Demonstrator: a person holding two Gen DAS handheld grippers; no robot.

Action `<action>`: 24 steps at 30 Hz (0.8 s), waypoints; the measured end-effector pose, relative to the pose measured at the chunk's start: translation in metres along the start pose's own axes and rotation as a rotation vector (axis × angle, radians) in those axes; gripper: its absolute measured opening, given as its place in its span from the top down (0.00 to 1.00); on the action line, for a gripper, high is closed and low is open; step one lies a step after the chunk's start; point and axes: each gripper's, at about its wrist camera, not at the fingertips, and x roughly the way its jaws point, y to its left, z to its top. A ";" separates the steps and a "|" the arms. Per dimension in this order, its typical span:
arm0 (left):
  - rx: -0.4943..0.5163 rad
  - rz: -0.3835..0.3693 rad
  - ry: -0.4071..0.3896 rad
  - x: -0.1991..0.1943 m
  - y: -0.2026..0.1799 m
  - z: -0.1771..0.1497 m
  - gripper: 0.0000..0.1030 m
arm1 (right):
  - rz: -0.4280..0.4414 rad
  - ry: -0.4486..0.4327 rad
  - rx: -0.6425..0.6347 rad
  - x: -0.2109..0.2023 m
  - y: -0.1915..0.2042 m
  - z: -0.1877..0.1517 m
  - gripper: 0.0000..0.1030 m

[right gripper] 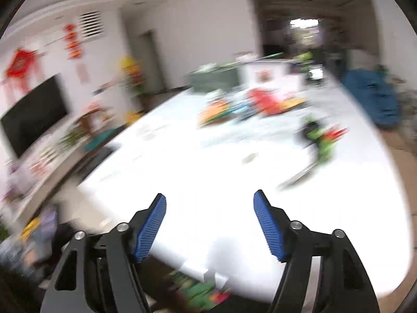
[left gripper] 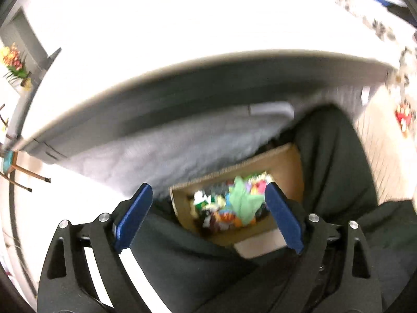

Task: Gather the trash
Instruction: 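Grasp the white plastic bag with the right gripper while the left grasps the white tissue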

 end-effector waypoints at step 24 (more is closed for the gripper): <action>0.266 -0.100 -0.191 0.056 -0.118 0.263 0.12 | 0.000 -0.179 0.424 -0.084 -0.106 -0.047 0.61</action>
